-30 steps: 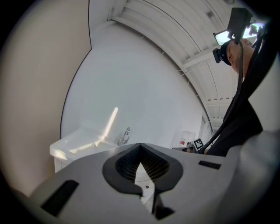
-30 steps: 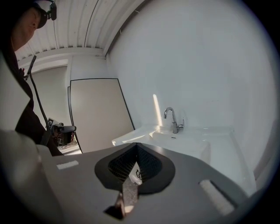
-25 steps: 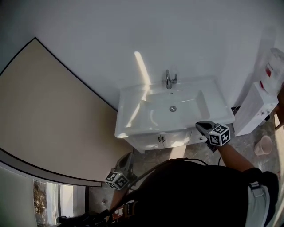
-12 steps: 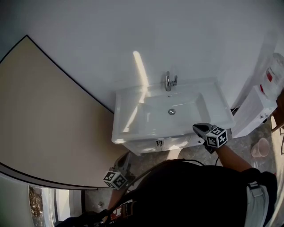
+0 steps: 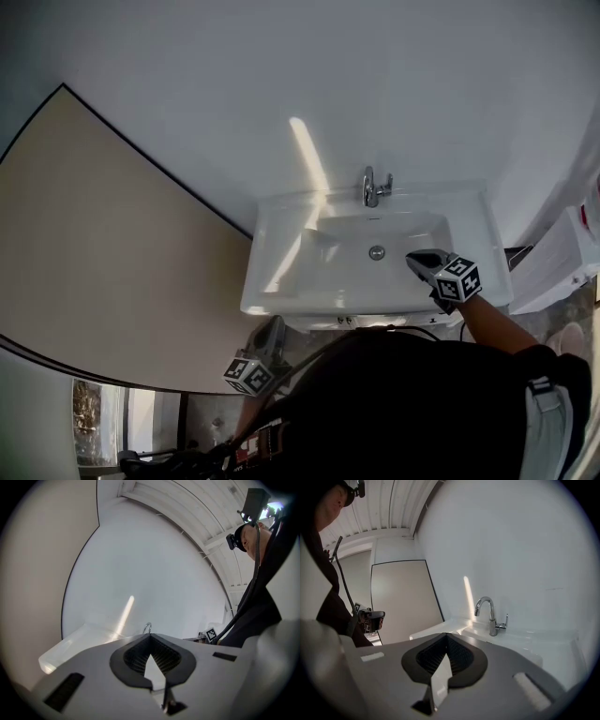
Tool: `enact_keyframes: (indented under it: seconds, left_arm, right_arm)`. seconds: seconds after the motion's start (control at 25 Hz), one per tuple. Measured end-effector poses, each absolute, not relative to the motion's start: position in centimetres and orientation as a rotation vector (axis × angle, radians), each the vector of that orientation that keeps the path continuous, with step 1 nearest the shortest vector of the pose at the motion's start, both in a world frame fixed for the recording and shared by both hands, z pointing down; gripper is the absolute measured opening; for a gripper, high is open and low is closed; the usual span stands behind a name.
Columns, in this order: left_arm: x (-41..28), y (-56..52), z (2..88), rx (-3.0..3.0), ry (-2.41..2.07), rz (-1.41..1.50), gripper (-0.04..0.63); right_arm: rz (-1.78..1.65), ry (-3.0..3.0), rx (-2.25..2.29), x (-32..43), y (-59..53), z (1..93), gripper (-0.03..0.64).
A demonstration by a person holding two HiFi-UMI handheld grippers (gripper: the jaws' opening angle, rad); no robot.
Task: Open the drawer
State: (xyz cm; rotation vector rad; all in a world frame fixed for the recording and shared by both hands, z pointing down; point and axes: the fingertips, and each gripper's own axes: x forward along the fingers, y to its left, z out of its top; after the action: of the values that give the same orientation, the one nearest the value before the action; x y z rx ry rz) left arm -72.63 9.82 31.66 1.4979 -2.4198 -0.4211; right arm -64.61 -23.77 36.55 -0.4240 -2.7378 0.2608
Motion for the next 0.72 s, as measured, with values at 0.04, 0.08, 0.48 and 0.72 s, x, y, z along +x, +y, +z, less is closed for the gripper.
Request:
enact_keyframes:
  seconds: [0.04, 0.08, 0.48, 0.72]
  left_arm:
    - [-72.7, 9.2, 31.7, 1.483, -2.425, -0.420, -0.009]
    - [-72.8, 8.6, 31.9, 1.465, -2.429, -0.418, -0.009]
    - [-74.8, 3.6, 33.2, 1.410, -2.413, -0.377, -0.009]
    - [-78.3, 2.7, 34.1, 1.482, -2.351, -0.408, -0.009]
  right_arm:
    - [0.262, -2.735, -0.442, -65.1, -24.5, 36.6, 0.002]
    - [0.264, -2.731, -0.459, -65.6, -25.2, 36.8, 0.002]
    - [0.323, -2.702, -0.508, -68.9, -29.4, 39.3, 0.002]
    - [0.344, -2.699, -0.398, -69.6, -29.9, 40.5, 0.002]
